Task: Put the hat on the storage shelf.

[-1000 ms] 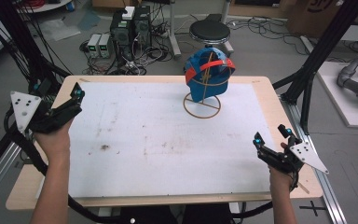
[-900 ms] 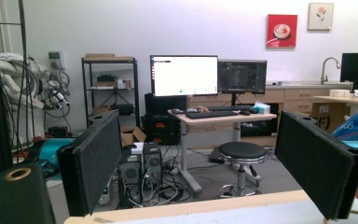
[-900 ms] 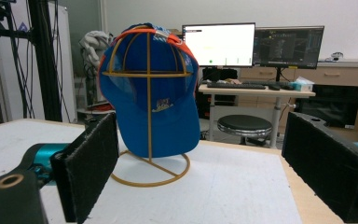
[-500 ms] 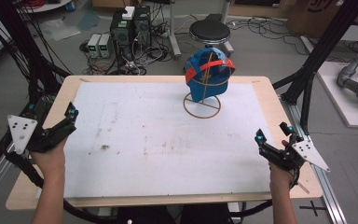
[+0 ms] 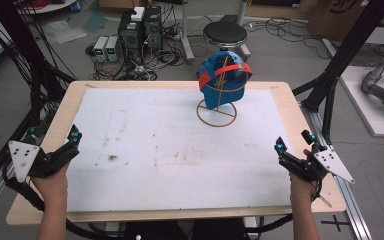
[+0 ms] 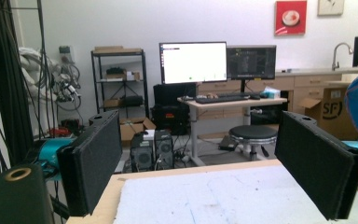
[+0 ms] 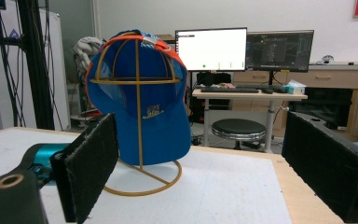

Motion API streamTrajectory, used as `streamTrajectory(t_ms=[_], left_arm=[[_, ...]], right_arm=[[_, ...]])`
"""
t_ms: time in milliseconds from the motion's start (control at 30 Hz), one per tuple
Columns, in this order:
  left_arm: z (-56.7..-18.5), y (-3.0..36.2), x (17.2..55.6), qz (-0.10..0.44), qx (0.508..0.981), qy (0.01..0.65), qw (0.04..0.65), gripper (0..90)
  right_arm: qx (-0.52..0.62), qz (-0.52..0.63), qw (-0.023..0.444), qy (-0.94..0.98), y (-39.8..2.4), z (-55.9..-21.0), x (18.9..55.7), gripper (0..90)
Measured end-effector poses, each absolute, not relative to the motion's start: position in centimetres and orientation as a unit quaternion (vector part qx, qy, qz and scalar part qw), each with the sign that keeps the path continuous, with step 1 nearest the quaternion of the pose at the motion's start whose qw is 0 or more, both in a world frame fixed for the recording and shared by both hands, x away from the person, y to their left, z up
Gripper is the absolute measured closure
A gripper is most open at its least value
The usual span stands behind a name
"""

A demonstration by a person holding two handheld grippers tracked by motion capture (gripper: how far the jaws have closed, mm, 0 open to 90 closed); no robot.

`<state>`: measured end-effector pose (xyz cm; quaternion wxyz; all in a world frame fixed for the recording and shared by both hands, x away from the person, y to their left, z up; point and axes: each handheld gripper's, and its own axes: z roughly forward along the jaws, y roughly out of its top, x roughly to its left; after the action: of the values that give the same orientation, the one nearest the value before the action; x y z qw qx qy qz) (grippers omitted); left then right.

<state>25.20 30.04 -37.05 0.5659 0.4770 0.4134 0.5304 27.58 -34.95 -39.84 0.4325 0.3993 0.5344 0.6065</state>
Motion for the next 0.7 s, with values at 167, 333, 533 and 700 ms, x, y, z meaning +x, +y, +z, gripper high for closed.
streamTrajectory(t_ms=[167,333,533,700], left_arm=[[-37.7,30.6,24.6,0.536,0.473,0.413,0.564,15.1],[-38.4,30.5,24.7,0.532,0.473,0.42,0.562,15.1],[-38.6,30.5,24.7,0.527,0.475,0.425,0.562,15.0],[-38.8,30.4,24.7,0.518,0.471,0.429,0.571,15.0]], right_arm=[[0.4,0.607,0.432,0.533,-35.1,-39.9,27.6,10.7],[0.404,0.602,0.43,0.538,-35.1,-40.3,27.8,10.7],[0.401,0.601,0.433,0.539,-35.0,-40.1,27.6,10.8],[0.399,0.599,0.434,0.542,-35.0,-40.3,27.5,10.8]])
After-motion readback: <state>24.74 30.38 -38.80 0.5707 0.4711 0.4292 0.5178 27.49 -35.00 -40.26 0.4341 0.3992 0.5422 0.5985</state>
